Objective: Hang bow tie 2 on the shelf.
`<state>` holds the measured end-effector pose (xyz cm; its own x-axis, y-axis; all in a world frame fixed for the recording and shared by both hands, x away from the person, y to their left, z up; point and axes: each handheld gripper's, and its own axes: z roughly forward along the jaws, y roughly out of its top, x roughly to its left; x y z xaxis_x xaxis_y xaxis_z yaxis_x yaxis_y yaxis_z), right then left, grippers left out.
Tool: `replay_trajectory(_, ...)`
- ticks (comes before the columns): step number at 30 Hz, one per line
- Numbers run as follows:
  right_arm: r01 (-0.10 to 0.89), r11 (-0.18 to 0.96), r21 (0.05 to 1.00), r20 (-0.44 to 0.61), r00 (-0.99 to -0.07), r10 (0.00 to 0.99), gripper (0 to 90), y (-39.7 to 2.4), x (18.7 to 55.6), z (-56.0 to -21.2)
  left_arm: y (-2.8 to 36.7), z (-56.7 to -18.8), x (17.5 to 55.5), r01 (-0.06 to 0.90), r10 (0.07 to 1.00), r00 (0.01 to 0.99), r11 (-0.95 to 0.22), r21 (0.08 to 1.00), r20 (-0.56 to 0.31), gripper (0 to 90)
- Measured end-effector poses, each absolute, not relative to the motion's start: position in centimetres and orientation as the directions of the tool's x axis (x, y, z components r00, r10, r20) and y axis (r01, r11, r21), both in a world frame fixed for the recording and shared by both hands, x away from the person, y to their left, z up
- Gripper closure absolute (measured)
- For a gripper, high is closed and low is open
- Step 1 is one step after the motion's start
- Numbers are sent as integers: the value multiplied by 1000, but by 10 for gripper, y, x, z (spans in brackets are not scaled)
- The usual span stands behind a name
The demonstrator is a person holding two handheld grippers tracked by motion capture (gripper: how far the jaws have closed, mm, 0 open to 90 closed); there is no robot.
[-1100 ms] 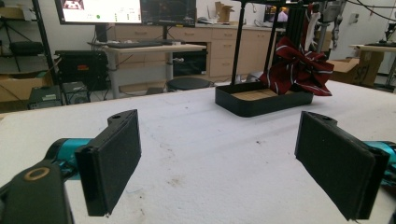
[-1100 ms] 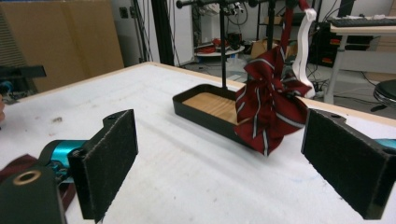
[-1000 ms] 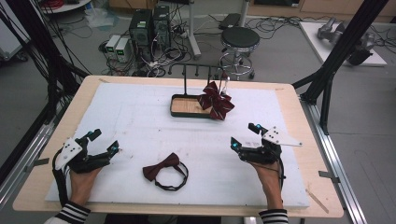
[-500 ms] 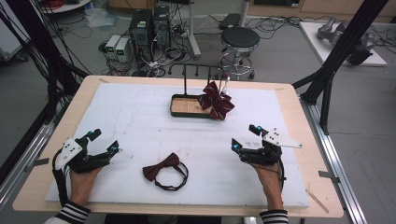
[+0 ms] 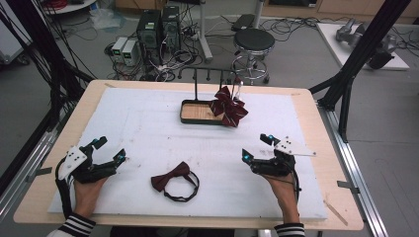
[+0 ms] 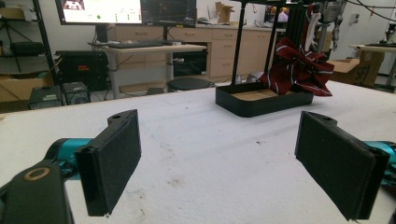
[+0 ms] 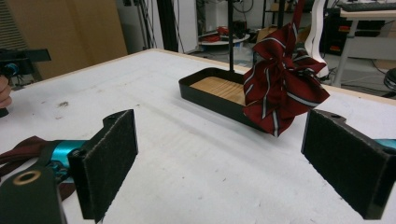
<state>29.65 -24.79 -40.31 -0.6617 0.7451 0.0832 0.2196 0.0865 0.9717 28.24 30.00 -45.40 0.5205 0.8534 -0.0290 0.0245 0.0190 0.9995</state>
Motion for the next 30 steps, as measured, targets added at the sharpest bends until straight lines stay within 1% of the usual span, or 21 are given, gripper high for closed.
replay_trajectory(9,218,98,971,76,-670,738,100,-246,297,-402,300,-454,282,26,853,521,20,999,-30,148)
replay_trajectory(18,204,82,976,77,-667,741,99,-250,292,-402,300,-454,282,23,855,518,21,1000,-30,147)
replay_trajectory(22,205,66,977,88,-662,745,100,-253,289,-404,297,-450,281,26,843,536,24,999,-34,146)
replay_trajectory(25,192,55,980,88,-662,744,99,-255,286,-405,292,-440,280,26,830,557,-4,1000,-11,146)
replay_trajectory(30,180,42,983,90,-662,744,100,-259,279,-410,285,-418,276,33,803,593,-88,996,52,146)
